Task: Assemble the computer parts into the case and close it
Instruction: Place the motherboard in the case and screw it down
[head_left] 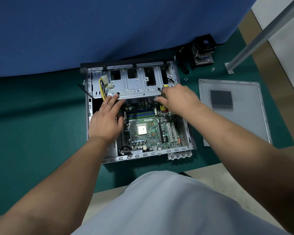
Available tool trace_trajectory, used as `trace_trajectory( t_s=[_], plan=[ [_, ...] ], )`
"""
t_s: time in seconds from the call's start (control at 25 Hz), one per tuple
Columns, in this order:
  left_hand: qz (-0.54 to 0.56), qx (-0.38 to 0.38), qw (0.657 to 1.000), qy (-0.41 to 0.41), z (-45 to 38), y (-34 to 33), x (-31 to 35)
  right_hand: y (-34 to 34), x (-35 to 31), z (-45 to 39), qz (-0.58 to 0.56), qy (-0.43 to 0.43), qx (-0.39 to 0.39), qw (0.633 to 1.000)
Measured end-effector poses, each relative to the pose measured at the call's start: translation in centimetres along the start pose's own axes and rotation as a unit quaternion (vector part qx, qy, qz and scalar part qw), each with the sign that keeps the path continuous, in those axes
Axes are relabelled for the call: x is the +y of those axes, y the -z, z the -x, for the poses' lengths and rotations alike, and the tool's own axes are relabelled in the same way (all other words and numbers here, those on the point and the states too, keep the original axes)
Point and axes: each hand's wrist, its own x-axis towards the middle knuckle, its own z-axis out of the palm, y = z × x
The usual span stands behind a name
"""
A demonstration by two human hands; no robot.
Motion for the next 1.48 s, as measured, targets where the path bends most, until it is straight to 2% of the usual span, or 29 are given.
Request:
trace_trajectory(
  t_s=[0.08, 0.24, 0.32, 0.48, 0.6, 0.64, 0.72, 0.76, 0.8, 0.84, 0.92, 1.04, 1.12, 1.24, 1.32, 1.48],
  plan=[
    [0.000, -0.003, 1.000, -0.001, 0.0, 0.0, 0.0, 0.0, -0.1, 0.1, -0.002, 0.005, -0.014, 1.000],
    [-0.002, 0.001, 1.000, 0.002, 0.0, -0.1, 0.0, 0.5, 0.8, 0.4, -0.035, 0.100, -0.050, 0.993],
    [-0.003, 0.002, 1.000, -0.001, 0.0, -0.1, -0.1, 0.3, 0.7, 0.4, -0.032, 0.090, -0.034, 0.995],
    [0.004, 0.010, 1.000, -0.009, -0.1, -0.3, -0.2, -0.6, -0.5, 0.2, 0.010, -0.011, 0.020, 1.000],
    [-0.010, 0.010, 1.000, -0.013, 0.0, -0.1, -0.1, -0.1, -0.3, 0.1, -0.017, 0.029, -0.005, 0.999],
    [-0.031, 0.020, 0.999, -0.038, 0.1, 0.0, -0.2, 0.1, -0.1, 0.1, -0.030, 0.063, -0.018, 0.997],
    [-0.071, 0.036, 0.985, -0.153, 0.4, -0.3, 0.3, 0.6, 0.5, 0.2, -0.040, 0.108, -0.027, 0.993],
    [-0.076, 0.017, 0.974, -0.214, 0.3, -0.7, 1.0, 0.7, 0.8, 0.2, -0.035, 0.112, -0.025, 0.993],
    [-0.071, -0.043, 0.965, -0.249, 0.1, -1.2, 2.0, 0.7, 0.9, 0.2, -0.025, 0.104, -0.019, 0.994],
    [-0.071, -0.128, 0.958, -0.247, -0.3, -1.7, 3.1, 0.6, 0.7, 0.1, -0.014, 0.087, -0.014, 0.996],
    [-0.107, -0.284, 0.934, -0.189, -1.4, -3.7, 5.4, 0.4, 0.4, -0.1, 0.004, 0.037, -0.009, 0.999],
    [-0.153, -0.410, 0.889, -0.134, -2.6, -6.3, 6.9, 0.4, 0.5, -0.1, 0.002, 0.027, -0.022, 0.999],
    [-0.160, -0.441, 0.876, -0.111, -2.5, -7.7, 6.9, 0.6, 0.9, 0.0, -0.012, 0.083, -0.048, 0.995],
    [-0.160, -0.448, 0.875, -0.089, -2.1, -8.6, 7.0, 1.0, 1.7, 0.1, -0.023, 0.152, -0.050, 0.987],
    [-0.153, -0.451, 0.876, -0.083, -2.1, -8.9, 7.0, 1.0, 1.7, -0.1, 0.003, 0.140, -0.027, 0.990],
    [-0.146, -0.465, 0.870, -0.071, -2.3, -9.2, 6.7, 0.4, 0.5, -0.3, 0.062, 0.043, 0.010, 0.997]
  ],
)
